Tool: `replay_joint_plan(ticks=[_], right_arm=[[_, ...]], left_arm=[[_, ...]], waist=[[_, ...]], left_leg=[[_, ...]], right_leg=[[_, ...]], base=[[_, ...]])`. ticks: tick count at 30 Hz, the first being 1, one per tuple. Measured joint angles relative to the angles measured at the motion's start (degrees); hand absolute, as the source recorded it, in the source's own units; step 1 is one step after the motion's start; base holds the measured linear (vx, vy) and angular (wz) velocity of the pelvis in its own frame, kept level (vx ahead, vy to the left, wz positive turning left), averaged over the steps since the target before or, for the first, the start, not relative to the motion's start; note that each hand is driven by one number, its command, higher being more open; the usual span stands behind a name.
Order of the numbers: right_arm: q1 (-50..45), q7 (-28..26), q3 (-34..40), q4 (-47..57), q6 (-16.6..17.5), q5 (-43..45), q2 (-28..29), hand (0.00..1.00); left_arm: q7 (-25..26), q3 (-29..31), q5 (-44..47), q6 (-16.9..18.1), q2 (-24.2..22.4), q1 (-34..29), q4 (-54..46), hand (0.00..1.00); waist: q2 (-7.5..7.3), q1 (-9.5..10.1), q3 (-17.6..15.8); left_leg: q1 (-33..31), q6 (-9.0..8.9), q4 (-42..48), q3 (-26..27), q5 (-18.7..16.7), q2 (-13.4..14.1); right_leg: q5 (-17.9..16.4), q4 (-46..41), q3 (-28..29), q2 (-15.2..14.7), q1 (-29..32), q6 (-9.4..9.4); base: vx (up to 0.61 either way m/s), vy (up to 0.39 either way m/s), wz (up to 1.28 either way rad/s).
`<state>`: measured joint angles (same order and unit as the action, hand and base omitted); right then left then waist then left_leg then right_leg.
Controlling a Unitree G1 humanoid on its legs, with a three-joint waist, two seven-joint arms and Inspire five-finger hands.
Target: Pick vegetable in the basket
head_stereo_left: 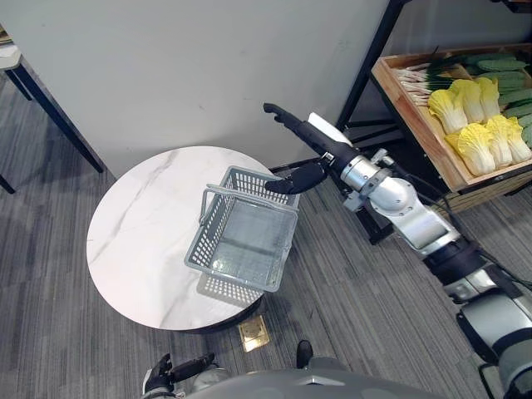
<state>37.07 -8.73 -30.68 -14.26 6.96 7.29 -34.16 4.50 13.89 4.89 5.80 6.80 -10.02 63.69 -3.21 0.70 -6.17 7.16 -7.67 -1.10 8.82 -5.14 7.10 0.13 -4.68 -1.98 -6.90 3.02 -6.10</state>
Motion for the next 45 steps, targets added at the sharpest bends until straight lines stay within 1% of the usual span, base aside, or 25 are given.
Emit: replay_joint_plan(ticks=[2, 5, 7, 10, 11, 13, 16, 19, 22, 25, 30, 33, 37, 41, 44, 45], right_arm=[[0.00, -0.46, -1.16, -3.93, -1.38, -0.02, 1.04, 1.00], [-0.02, -0.60, -1.86, -8.38, -1.93, -0.16, 2.23, 1.00], [-0.01, -0.38, -1.77, -12.37, -2.70, -0.16, 4.67, 1.00], [-0.02, -0.04, -1.52, -16.57, -3.00, -0.24, 7.60, 1.00], [-0.02, 0.59, -1.17, -19.38, -3.27, -0.29, 9.50, 1.00], [-0.02, 0.68, -0.57, -22.16, -4.29, -0.44, 11.50, 1.00], [-0.01, 0.89, 0.41, -24.82, -4.99, -4.67, 14.10, 1.00], [0.00, 1.23, 1.82, -28.32, -5.10, -6.13, 16.98, 1.00], [0.37, 2.99, 3.93, -29.45, -5.11, -6.97, 19.00, 1.00], [2.43, 3.14, 4.70, -32.13, -5.39, -7.03, 19.74, 1.00], [4.11, 4.31, 5.98, -32.83, -5.52, -7.16, 21.10, 1.00], [5.33, 4.63, 6.56, -32.85, -5.52, -9.17, 21.56, 1.00], [7.09, 5.34, 7.31, -33.62, -5.52, -9.24, 22.28, 1.00], [8.81, 5.72, 8.60, -35.65, -5.53, -9.35, 23.02, 1.00], [8.96, 5.96, 9.91, -36.00, -5.54, -9.62, 23.05, 1.00], [9.11, 5.96, 9.94, -36.78, -5.54, -10.91, 23.06, 1.00]], left_arm=[[-0.22, 0.00, 0.01, 0.00, 0.00, 0.02, -0.01, 1.00], [-0.40, -0.02, 0.01, 0.06, -0.04, 0.01, -0.02, 1.00], [-0.54, -0.04, 0.05, 0.17, -0.08, 0.00, -0.05, 1.00], [-0.81, -0.15, 0.06, 0.22, -0.06, 0.00, -0.09, 1.00], [-0.84, -0.57, 0.08, 0.33, 0.01, 0.00, -0.13, 1.00], [-0.88, -0.64, 0.08, 0.42, 0.05, 0.00, -0.20, 1.00], [-0.90, -0.67, 0.30, 0.45, 0.16, 0.03, -0.47, 1.00], [-0.89, -1.25, 1.51, 0.42, 0.23, 0.05, -0.97, 1.00], [-0.85, -1.81, 1.49, 0.41, 0.28, 0.26, -1.26, 1.00], [-0.84, -2.25, 1.47, 0.40, 0.33, 0.59, -1.30, 1.00], [-0.80, -2.29, 1.47, 0.43, 0.29, 0.89, -1.45, 1.00], [-0.81, -2.29, 1.48, 0.43, 0.29, 0.89, -1.55, 1.00], [-0.81, -2.29, 1.49, 0.45, 0.31, 0.88, -1.76, 1.00], [-0.76, -2.30, 1.52, 0.68, 0.31, 0.95, -2.35, 1.00], [-0.65, -2.35, 1.90, 1.55, 0.27, 1.18, -2.57, 1.00], [-0.60, -2.42, 2.07, 1.59, 0.21, 1.30, -2.80, 1.00]], waist=[[-0.05, 0.52, 0.03], [-0.05, 0.47, 0.03], [-0.05, 0.57, 0.03], [-0.08, 0.60, 0.00], [-0.09, 0.59, -0.01], [-0.14, 0.69, -0.09], [-0.36, 0.68, -0.49], [-0.25, 0.73, -1.15], [-0.08, 0.70, -1.67], [0.10, 0.79, -2.09], [0.34, 0.73, -2.91], [0.26, 0.82, -2.98], [0.08, 0.93, -3.15], [-0.36, 1.06, -4.09], [-0.07, 1.23, -5.13], [0.06, 1.43, -5.46]], left_leg=[[-0.04, 0.11, -0.01, -0.10, 0.10, -0.17], [-0.80, 0.36, -0.13, -1.07, 0.71, -0.64], [-0.89, 0.33, -0.18, -1.11, 0.93, -0.66], [-1.31, 0.42, -0.19, -1.15, 1.23, -0.78], [-1.71, 0.44, -0.23, -1.34, 1.52, -0.90], [-1.74, 0.40, -0.51, -1.52, 1.89, -0.97], [-1.75, 0.36, -1.86, -1.80, 3.08, -0.99], [-1.75, 0.33, -2.25, -1.96, 3.49, -1.01], [-1.75, 0.33, -2.30, -1.93, 3.51, -1.03], [-1.79, 0.37, -2.60, -1.82, 3.59, -1.09], [-1.70, 0.42, -3.14, -1.50, 3.62, -1.26], [-1.69, 0.52, -3.20, -1.59, 3.54, -1.29], [-1.79, 0.55, -3.18, -1.96, 3.53, -1.44], [-2.94, 0.80, -3.04, -2.96, 3.77, -1.58], [-3.97, 0.77, -3.03, -4.25, 4.18, -1.58], [-4.17, 0.77, -3.01, -4.52, 4.29, -1.56]], right_leg=[[0.20, 0.14, -0.11, -0.18, -0.07, -0.22], [0.70, 0.91, -1.07, -0.76, -0.11, -0.47], [1.14, 1.28, -1.09, -0.78, -0.14, -0.50], [1.82, 1.95, -1.07, -0.85, -0.08, -0.52], [1.99, 1.98, -1.09, -0.95, 0.12, -0.51], [2.01, 2.00, -1.14, -1.00, 0.14, -0.53], [2.21, 2.06, -1.24, -0.92, 0.64, -0.52], [2.37, 2.09, -1.24, -0.91, 0.74, -0.55], [2.44, 2.21, -1.15, -0.90, 0.75, -0.58], [2.88, 3.08, -1.11, -0.88, 0.68, -0.57], [3.48, 4.02, -1.03, -0.98, 0.55, -0.58], [3.71, 4.01, -1.05, -1.05, 0.51, -0.55], [3.96, 4.00, -1.11, -1.27, 0.45, -0.41], [3.96, 3.99, -1.96, -1.56, 0.79, -0.42], [3.95, 3.98, -3.00, -1.67, 1.09, -0.42], [3.95, 3.98, -3.30, -1.68, 1.09, -0.42]], base=[[-0.01, 0.006, 0.02], [-0.03, 0.008, 0.14], [-0.04, 0.008, 0.04], [-0.05, 0.005, 0.00], [-0.07, 0.002, 0.04], [-0.08, -0.005, 0.05], [-0.06, -0.015, 0.03], [-0.05, -0.008, 0.02], [-0.01, 0.000, 0.00], [0.00, 0.000, 0.00], [0.01, 0.007, -0.02], [0.00, 0.000, 0.00], [-0.01, 0.015, 0.04], [-0.05, -0.005, 0.12], [-0.04, -0.022, 0.20], [-0.03, -0.017, 0.12]])
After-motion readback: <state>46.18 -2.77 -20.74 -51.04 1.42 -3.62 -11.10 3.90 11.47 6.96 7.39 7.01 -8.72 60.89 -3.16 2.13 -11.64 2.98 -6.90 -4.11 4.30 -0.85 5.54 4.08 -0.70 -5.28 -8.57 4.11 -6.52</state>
